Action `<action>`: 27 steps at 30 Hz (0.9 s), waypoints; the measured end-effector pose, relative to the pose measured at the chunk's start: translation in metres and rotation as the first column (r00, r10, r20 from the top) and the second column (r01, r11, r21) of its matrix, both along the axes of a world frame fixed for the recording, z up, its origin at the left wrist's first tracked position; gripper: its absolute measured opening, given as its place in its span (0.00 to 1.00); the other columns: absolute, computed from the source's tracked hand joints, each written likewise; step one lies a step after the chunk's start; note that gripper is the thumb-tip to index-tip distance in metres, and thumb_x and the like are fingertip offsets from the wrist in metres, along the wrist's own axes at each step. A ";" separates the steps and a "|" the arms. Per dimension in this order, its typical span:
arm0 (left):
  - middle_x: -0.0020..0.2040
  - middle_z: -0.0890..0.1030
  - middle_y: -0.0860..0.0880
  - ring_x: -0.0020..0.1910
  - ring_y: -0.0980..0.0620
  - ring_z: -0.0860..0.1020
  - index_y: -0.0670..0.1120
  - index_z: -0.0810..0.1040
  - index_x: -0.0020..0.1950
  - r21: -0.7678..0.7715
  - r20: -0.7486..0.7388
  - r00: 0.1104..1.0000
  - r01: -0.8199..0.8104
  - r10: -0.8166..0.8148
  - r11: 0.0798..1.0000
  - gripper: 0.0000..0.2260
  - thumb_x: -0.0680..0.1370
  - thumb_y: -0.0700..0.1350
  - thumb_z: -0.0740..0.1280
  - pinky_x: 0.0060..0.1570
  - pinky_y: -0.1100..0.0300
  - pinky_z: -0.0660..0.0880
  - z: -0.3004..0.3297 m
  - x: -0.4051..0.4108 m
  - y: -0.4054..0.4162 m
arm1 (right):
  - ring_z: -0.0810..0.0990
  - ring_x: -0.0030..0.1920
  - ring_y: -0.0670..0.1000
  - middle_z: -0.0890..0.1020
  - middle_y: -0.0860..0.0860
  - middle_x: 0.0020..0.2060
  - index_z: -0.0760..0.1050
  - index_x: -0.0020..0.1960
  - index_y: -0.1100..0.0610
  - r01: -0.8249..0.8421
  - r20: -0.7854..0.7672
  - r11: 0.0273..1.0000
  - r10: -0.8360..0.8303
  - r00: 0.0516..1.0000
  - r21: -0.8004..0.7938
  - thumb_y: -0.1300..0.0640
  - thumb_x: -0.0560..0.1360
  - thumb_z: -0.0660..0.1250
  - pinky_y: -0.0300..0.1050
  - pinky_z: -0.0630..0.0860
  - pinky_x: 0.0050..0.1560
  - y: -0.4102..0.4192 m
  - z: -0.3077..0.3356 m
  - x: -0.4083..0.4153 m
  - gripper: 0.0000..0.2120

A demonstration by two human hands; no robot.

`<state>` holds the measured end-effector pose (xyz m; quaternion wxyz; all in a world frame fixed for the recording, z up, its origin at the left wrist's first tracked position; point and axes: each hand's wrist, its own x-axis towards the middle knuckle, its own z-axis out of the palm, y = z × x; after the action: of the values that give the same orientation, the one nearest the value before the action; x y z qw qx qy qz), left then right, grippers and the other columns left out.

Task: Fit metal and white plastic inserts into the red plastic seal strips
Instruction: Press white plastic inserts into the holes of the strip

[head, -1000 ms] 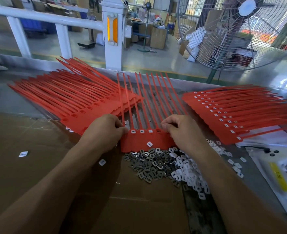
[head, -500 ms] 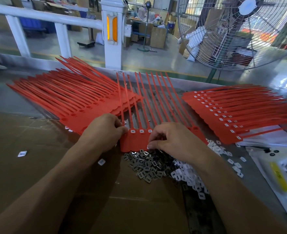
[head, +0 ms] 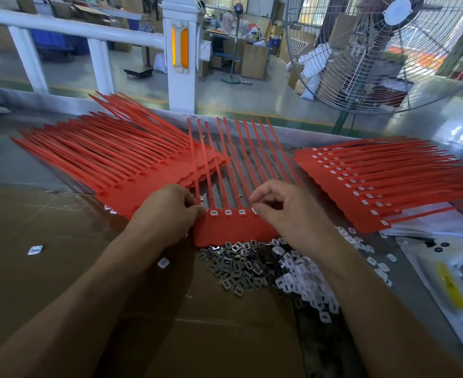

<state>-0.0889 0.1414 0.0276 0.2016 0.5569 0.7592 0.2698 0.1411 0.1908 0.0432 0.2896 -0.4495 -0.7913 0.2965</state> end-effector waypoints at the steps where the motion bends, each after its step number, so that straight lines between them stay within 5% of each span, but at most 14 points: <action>1: 0.39 0.82 0.53 0.34 0.57 0.81 0.54 0.80 0.45 0.000 0.006 1.000 0.000 0.000 1.000 0.07 0.79 0.55 0.71 0.30 0.63 0.74 0.000 0.000 0.000 | 0.82 0.42 0.37 0.85 0.38 0.42 0.82 0.48 0.45 0.033 -0.027 0.999 -0.034 0.999 -0.006 0.54 0.80 0.72 0.29 0.71 0.41 0.002 0.000 0.002 0.04; 8: 0.37 0.83 0.53 0.32 0.57 0.81 0.54 0.80 0.45 0.006 0.015 1.000 -0.013 0.013 1.000 0.07 0.78 0.55 0.71 0.30 0.62 0.76 0.000 0.001 -0.001 | 0.79 0.31 0.36 0.83 0.40 0.33 0.85 0.48 0.47 0.112 -0.092 0.987 -0.123 0.988 -0.112 0.59 0.79 0.72 0.30 0.74 0.32 0.010 -0.004 0.006 0.08; 15: 0.38 0.83 0.53 0.35 0.56 0.81 0.54 0.80 0.45 0.003 0.024 1.000 -0.009 0.009 1.000 0.07 0.78 0.55 0.71 0.33 0.60 0.77 0.001 0.001 0.000 | 0.76 0.41 0.26 0.80 0.35 0.41 0.84 0.56 0.45 0.034 0.002 0.999 -0.034 0.999 -0.033 0.57 0.83 0.68 0.24 0.70 0.41 0.010 -0.005 0.004 0.09; 21: 0.38 0.82 0.54 0.35 0.57 0.81 0.54 0.80 0.45 0.011 0.017 1.000 -0.012 0.012 1.000 0.07 0.78 0.55 0.71 0.31 0.62 0.76 -0.001 0.000 0.000 | 0.79 0.39 0.31 0.80 0.28 0.36 0.82 0.52 0.43 0.024 -0.003 1.000 -0.024 1.000 -0.015 0.54 0.82 0.68 0.29 0.71 0.40 0.014 -0.010 0.003 0.06; 27: 0.37 0.82 0.54 0.33 0.57 0.81 0.54 0.80 0.44 0.002 0.006 1.000 -0.008 0.008 1.000 0.07 0.79 0.55 0.71 0.30 0.62 0.76 -0.001 -0.001 0.000 | 0.82 0.33 0.39 0.84 0.41 0.41 0.84 0.54 0.47 0.071 -0.077 0.996 -0.075 0.994 -0.053 0.58 0.79 0.73 0.29 0.75 0.34 0.014 -0.012 0.003 0.08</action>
<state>-0.0895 0.1417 0.0267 0.2020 0.5532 0.7606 0.2731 0.1438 0.2053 0.0310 0.3197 -0.4732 -0.7547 0.3230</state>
